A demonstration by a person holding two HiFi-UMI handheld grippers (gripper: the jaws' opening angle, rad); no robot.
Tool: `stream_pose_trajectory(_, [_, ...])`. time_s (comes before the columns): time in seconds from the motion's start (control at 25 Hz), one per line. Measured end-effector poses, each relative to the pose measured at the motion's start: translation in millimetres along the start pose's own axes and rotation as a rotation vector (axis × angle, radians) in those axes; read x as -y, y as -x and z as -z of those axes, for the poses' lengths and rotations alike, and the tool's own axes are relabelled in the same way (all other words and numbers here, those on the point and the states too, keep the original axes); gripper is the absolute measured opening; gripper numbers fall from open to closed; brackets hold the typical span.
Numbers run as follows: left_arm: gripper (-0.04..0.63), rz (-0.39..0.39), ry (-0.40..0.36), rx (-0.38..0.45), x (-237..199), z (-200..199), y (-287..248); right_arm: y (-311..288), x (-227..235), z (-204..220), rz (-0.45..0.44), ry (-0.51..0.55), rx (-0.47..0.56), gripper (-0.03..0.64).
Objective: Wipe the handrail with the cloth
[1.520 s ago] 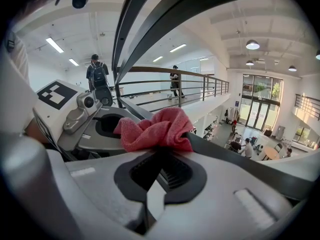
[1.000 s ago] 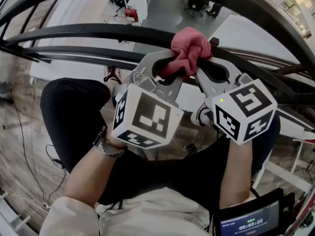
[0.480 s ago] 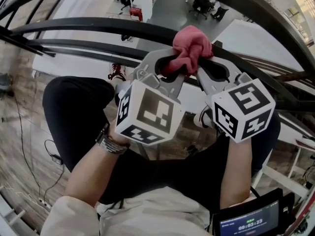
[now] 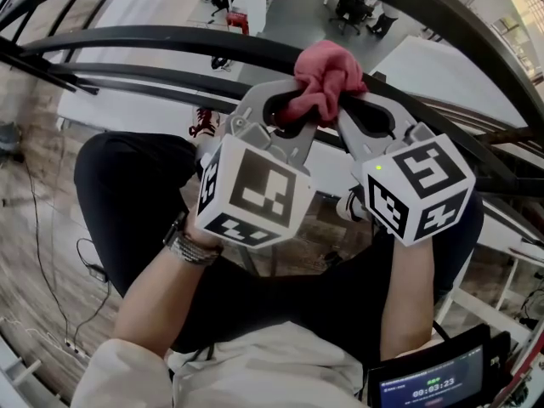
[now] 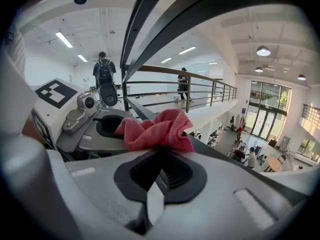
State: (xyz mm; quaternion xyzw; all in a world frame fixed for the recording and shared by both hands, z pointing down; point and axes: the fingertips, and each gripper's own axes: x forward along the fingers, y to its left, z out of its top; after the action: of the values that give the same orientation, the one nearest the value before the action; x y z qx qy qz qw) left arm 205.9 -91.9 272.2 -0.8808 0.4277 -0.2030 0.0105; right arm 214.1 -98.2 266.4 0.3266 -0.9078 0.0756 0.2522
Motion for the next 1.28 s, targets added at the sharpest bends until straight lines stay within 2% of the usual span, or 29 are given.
stream_pose_trajectory(0.44, [0.034, -0.005, -0.036, 0.036, -4.1, -14.1, 0.4, 5.0, 3.1, -9.5, 0.014, 0.007, 0.061, 0.002])
stream_pose_trajectory(0.96, [0.032, -0.014, -0.031, 0.032, -5.4, -17.6, 1.4, 6.3, 2.9, -13.4, 0.022, 0.006, 0.074, 0.002])
stream_pose_trajectory(1.12, [0.032, -0.024, 0.001, 0.013, -3.4, -12.4, -0.7, 7.0, 5.0, -12.2, 0.029, 0.000, 0.078, 0.002])
stream_pose_trajectory(1.28, [0.034, -0.023, -0.013, 0.023, -5.5, -15.6, 0.4, 6.0, 4.1, -14.4, 0.026, 0.005, 0.081, 0.002])
